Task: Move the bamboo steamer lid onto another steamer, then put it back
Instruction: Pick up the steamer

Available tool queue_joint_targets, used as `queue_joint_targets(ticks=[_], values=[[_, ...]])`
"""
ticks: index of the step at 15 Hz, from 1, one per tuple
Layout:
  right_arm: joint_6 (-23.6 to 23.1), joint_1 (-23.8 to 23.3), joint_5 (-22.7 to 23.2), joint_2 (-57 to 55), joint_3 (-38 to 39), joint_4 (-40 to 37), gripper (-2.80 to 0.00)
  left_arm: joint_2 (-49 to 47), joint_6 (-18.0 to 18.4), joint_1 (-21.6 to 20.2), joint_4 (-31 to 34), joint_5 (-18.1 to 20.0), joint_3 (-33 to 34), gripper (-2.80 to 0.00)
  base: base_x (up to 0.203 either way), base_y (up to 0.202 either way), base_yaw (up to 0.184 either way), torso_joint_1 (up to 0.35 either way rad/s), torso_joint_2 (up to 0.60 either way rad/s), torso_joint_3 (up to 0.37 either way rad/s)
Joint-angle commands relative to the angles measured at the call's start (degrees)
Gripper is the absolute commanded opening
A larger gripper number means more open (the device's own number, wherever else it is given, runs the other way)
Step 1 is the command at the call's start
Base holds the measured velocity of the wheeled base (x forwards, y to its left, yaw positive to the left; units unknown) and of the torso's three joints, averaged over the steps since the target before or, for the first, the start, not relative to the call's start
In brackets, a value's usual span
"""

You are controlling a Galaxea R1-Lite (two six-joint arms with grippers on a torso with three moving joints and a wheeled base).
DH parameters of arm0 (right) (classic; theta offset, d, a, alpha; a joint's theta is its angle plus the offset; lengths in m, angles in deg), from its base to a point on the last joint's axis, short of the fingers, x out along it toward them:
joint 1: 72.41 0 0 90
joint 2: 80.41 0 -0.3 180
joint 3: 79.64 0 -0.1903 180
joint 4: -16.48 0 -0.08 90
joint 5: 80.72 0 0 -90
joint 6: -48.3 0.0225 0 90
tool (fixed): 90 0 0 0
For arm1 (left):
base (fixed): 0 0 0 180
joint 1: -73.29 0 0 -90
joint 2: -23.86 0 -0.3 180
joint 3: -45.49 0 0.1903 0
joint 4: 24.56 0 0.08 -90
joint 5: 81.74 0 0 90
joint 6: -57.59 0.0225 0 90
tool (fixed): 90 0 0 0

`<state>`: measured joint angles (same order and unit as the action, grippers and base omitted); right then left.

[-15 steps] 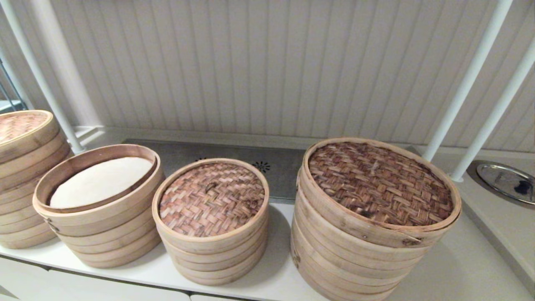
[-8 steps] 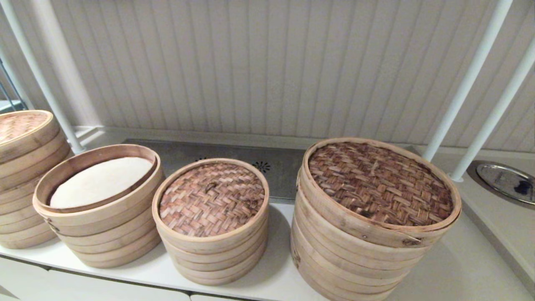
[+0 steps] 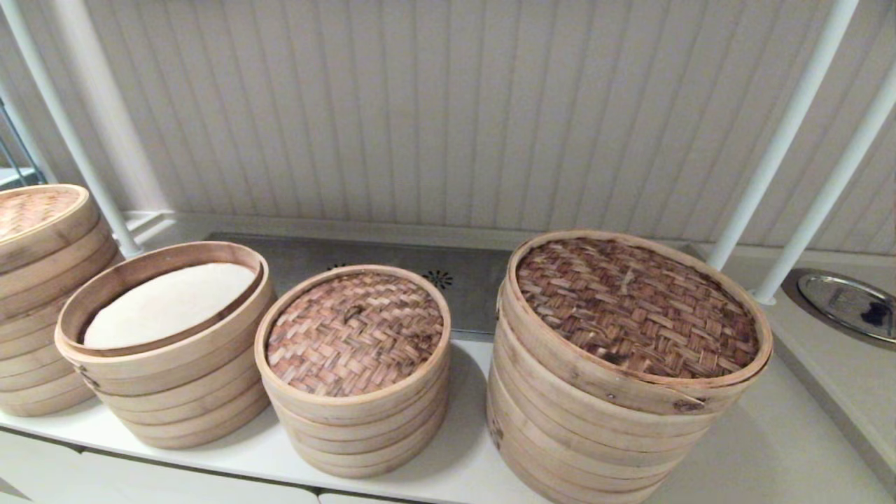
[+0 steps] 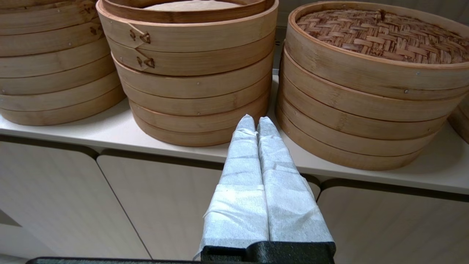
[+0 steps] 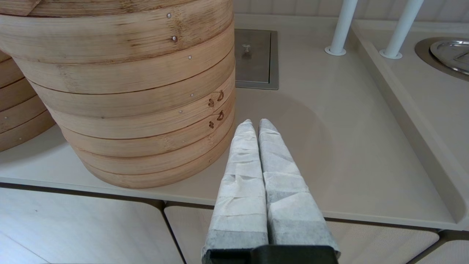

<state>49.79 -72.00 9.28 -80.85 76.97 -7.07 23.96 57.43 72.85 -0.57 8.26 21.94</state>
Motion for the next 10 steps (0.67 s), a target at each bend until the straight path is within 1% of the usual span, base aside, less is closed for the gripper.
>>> queue_joint_targets(ticks=[1,10], values=[[0.0,0.0,0.0,-0.1,0.0,0.0,-2.8,-0.1,0.1,0.0,-0.1,0.1,0.0,-2.8,0.0,0.0,0.0,0.0,0.0,0.0],[0.0,0.0,0.0,-0.1,0.0,0.0,-2.8,-0.1,0.3,-0.1,0.1,0.1,-0.1,-2.8,0.0,0.0,0.0,0.0,0.0,0.0]])
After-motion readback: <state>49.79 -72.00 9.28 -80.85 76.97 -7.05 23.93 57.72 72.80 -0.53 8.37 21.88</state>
